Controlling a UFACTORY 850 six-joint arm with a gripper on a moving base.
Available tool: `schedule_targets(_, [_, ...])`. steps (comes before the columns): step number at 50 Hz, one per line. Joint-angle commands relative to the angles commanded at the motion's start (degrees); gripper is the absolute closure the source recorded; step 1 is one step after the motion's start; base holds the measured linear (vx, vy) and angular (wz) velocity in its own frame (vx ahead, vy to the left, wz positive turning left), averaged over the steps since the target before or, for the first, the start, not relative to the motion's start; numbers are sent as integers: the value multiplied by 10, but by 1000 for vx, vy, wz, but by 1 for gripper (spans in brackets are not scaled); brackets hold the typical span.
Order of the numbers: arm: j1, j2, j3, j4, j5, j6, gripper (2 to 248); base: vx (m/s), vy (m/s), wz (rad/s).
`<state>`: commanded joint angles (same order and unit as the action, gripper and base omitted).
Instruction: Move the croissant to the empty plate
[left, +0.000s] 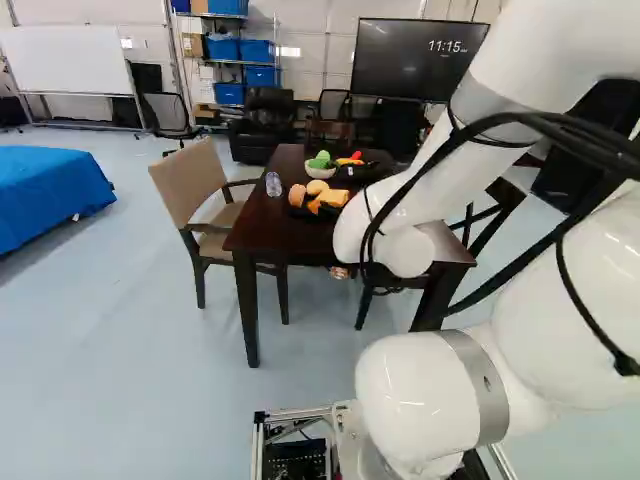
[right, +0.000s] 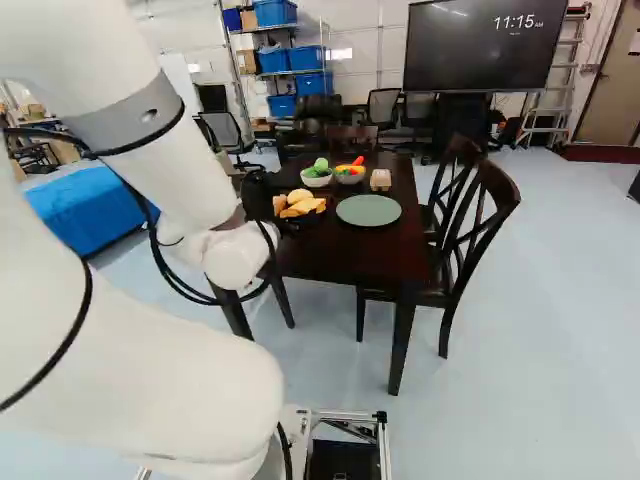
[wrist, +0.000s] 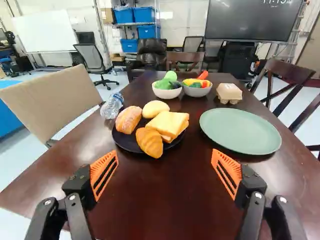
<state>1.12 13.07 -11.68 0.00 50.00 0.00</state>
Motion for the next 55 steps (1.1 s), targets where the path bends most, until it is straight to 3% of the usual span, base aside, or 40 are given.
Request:
schedule_targets(29, [2, -54, -90, 0, -13, 0, 3, 0, 0, 0])
schedule_targets(55, [18, -103, -173, 0, -101, 0, 3, 0, 0, 0])
